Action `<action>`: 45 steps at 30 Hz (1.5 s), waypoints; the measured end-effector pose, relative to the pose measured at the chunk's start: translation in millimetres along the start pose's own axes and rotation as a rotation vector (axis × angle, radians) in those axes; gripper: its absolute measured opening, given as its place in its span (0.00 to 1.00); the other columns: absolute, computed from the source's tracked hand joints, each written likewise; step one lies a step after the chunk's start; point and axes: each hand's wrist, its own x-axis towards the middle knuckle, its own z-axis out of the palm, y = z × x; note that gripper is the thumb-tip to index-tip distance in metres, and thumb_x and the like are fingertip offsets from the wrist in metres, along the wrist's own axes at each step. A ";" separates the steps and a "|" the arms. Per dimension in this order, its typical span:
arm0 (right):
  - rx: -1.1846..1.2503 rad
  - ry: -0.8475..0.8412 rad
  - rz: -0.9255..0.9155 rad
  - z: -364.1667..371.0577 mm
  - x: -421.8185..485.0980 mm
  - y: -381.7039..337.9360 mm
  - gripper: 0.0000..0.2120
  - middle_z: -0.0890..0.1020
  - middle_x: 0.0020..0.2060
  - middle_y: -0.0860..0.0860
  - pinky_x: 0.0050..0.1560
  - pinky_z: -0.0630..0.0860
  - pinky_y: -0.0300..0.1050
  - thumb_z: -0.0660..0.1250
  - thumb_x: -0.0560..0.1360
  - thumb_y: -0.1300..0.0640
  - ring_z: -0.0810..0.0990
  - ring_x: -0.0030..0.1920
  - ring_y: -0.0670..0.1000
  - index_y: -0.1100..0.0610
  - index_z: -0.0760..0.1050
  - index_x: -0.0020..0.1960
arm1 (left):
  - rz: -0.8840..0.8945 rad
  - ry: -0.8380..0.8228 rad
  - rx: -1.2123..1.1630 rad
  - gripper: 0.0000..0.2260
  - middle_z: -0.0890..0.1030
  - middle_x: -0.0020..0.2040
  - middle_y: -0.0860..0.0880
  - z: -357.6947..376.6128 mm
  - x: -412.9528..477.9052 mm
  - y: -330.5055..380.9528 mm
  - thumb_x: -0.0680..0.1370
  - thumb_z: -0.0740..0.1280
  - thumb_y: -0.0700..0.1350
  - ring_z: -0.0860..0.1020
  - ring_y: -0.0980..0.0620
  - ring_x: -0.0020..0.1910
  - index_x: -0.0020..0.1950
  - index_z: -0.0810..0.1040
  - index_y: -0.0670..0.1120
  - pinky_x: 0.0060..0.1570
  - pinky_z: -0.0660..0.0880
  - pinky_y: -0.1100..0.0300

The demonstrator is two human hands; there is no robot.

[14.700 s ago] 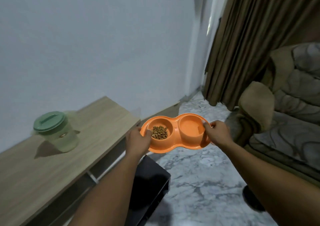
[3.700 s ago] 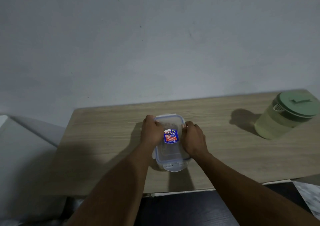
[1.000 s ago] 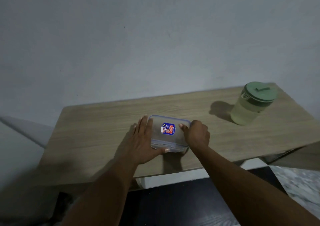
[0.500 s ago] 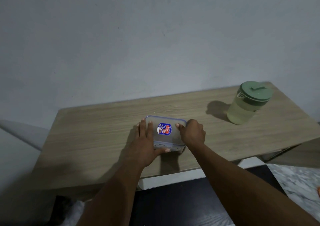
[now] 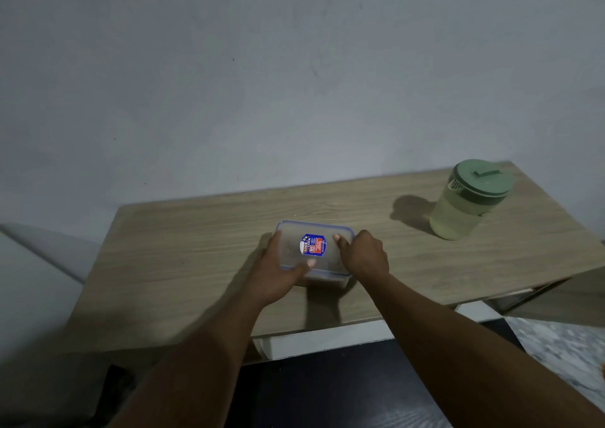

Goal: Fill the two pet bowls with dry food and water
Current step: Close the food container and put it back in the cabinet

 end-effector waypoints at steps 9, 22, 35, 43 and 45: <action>-0.004 -0.082 -0.029 -11.4 -10.8 16.4 0.21 0.81 0.47 0.57 0.37 0.71 0.43 0.65 0.80 0.43 0.78 0.41 0.54 0.62 0.76 0.54 | -0.182 0.147 0.003 0.20 0.79 0.64 0.43 -3.4 -6.4 -1.7 0.80 0.66 0.49 0.78 0.42 0.61 0.69 0.73 0.42 0.50 0.73 0.57; -0.054 0.007 -0.073 -73.0 -22.4 39.6 0.21 0.82 0.44 0.56 0.40 0.74 0.45 0.65 0.79 0.41 0.80 0.43 0.55 0.61 0.78 0.50 | -0.129 0.148 0.061 0.16 0.81 0.59 0.42 18.3 -20.3 43.3 0.78 0.68 0.51 0.78 0.40 0.59 0.61 0.79 0.43 0.56 0.73 0.55; -0.071 0.106 -0.111 -219.4 -70.7 145.7 0.21 0.80 0.43 0.58 0.38 0.67 0.44 0.64 0.79 0.41 0.76 0.43 0.58 0.60 0.75 0.47 | 0.008 0.135 0.070 0.16 0.80 0.61 0.42 109.6 -104.8 159.6 0.78 0.66 0.52 0.77 0.41 0.61 0.62 0.78 0.44 0.57 0.73 0.55; -0.074 0.190 -0.054 -328.2 -99.1 245.1 0.25 0.83 0.49 0.61 0.45 0.74 0.47 0.64 0.77 0.38 0.81 0.50 0.62 0.62 0.78 0.49 | 0.116 0.077 0.089 0.16 0.80 0.62 0.42 209.2 -162.8 241.4 0.79 0.65 0.53 0.77 0.41 0.62 0.61 0.77 0.44 0.57 0.72 0.56; -0.061 0.207 -0.039 -347.6 -100.8 263.8 0.27 0.84 0.49 0.62 0.49 0.79 0.51 0.64 0.76 0.37 0.83 0.50 0.62 0.62 0.79 0.50 | 0.133 0.055 0.091 0.16 0.80 0.61 0.42 227.8 -169.6 255.9 0.79 0.64 0.53 0.77 0.41 0.61 0.61 0.77 0.44 0.56 0.72 0.56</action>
